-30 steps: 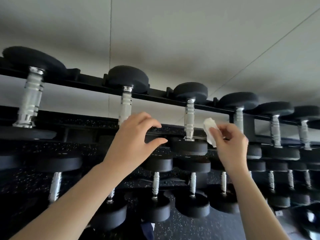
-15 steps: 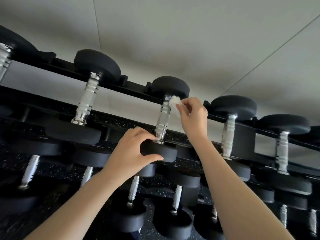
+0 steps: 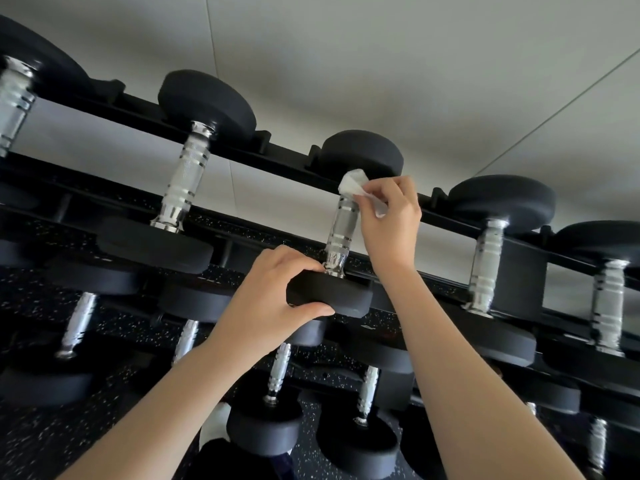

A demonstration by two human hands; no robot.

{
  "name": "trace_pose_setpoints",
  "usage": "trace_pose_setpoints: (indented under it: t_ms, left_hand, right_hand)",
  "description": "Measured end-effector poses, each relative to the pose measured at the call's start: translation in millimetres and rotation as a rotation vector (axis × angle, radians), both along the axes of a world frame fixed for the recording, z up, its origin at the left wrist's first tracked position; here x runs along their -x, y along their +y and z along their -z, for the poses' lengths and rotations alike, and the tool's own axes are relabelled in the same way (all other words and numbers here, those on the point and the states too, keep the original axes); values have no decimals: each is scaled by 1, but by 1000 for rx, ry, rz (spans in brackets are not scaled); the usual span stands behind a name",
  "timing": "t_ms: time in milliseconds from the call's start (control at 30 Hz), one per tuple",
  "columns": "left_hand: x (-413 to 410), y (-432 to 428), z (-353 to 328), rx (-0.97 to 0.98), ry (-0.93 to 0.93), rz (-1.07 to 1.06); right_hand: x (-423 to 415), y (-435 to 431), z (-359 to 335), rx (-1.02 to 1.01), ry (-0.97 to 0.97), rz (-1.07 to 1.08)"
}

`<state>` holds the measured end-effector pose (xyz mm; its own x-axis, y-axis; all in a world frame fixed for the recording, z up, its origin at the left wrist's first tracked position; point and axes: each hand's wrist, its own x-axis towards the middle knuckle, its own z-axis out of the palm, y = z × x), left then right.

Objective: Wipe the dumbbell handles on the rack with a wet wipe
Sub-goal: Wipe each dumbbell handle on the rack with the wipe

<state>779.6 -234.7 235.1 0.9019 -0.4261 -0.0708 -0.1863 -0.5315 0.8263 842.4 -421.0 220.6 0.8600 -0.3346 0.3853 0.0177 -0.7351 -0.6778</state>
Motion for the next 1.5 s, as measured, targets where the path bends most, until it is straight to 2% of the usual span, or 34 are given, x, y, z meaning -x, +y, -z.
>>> trace_pose_setpoints:
  t_ms: [333, 500, 667, 1000, 1267, 1367, 1500]
  left_hand:
    - [-1, 1, 8, 48, -31, 3]
    - [0, 1, 7, 67, -21, -6]
    - [1, 1, 8, 71, -14, -9]
    - [1, 0, 9, 76, -1, -20]
    - [0, 0, 11, 96, 15, -34]
    - [0, 0, 12, 98, 20, -33]
    - [0, 0, 11, 114, 30, -50]
  right_hand:
    - [-3, -1, -8, -239, 138, 13]
    - [15, -4, -4, -251, 225, -30]
    - [3, -5, -8, -268, 147, 24]
    - [11, -2, -2, -345, 186, 57]
    - [-8, 2, -8, -359, 94, 130]
    - [-3, -2, -8, -362, 135, 79]
    - [22, -8, -9, -237, 254, -110]
